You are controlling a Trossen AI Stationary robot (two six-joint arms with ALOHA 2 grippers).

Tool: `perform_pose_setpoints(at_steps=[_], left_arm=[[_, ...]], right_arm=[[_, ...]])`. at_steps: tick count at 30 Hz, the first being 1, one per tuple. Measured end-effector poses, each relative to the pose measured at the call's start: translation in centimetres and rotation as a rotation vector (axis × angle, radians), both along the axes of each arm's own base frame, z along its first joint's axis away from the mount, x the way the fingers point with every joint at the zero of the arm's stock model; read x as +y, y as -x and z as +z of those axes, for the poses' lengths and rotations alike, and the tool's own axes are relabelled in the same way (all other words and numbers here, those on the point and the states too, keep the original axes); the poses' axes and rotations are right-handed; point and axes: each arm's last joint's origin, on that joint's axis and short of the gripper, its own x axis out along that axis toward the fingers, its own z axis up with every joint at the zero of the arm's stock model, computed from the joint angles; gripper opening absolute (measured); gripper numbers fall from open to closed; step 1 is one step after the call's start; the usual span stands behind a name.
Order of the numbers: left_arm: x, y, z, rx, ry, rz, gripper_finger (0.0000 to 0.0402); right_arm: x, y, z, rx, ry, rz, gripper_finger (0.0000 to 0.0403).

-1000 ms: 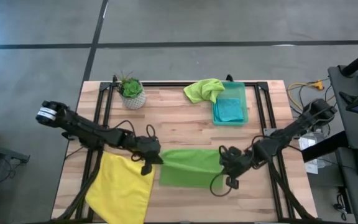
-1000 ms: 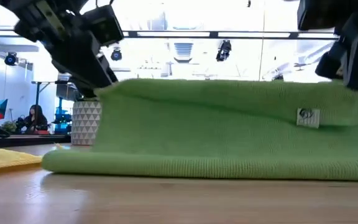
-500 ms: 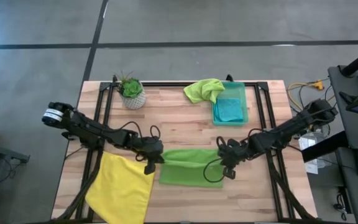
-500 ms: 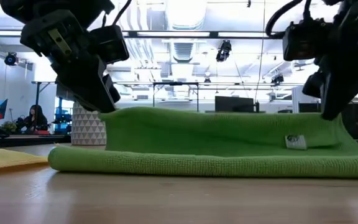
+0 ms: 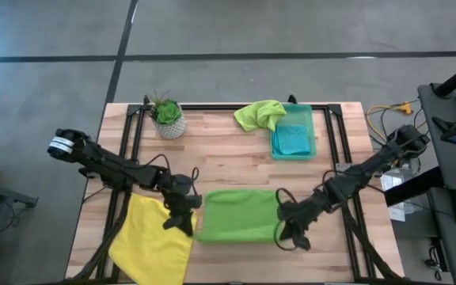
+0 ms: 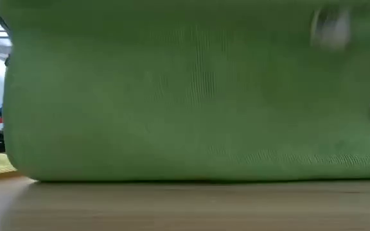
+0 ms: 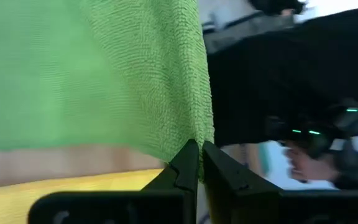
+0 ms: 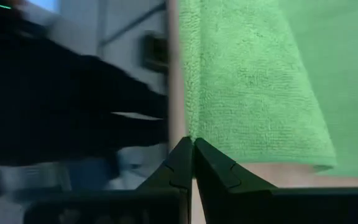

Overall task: Fold microfiber towels
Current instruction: Fold the green towel

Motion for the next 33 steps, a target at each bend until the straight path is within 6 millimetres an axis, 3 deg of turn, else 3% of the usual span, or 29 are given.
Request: perform_pose_setpoints(at_steps=[5, 10, 17, 33], left_arm=[[-2.4, -0.4, 1.0, -0.08, 0.113, -0.024, 0.0], [-3.9, -1.4, -0.5, -0.097, 0.115, -0.021, 0.0], [-4.4, -2.6, -3.2, -0.015, 0.065, 0.008, 0.0], [-3.6, -2.7, -4.5, -0.107, -0.097, 0.174, 0.0]], right_arm=[[3.0, 1.4, 1.4, 0.002, -0.116, 0.027, 0.0009], [3.9, 2.4, 1.3, 0.009, -0.101, 0.001, 0.0009], [2.9, 2.6, -0.2, 0.068, 0.012, -0.047, 0.0009], [0.2, 2.7, -3.5, 0.151, 0.126, -0.117, 0.0009]])
